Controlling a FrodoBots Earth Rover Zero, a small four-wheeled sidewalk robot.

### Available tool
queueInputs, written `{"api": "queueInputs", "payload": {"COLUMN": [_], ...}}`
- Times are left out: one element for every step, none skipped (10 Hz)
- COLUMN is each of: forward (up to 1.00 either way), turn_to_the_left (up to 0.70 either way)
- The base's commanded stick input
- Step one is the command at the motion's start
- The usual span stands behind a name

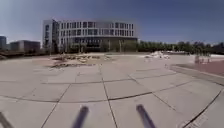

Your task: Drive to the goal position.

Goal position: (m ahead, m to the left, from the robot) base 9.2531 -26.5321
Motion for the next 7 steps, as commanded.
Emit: {"api": "queueInputs", "payload": {"forward": [0.7, 0.7, 0.7, 0.7, 0.7, 0.7, 0.7], "turn_to_the_left": [0.0, 0.0, 0.0, 0.0, 0.0, -0.01, -0.3]}}
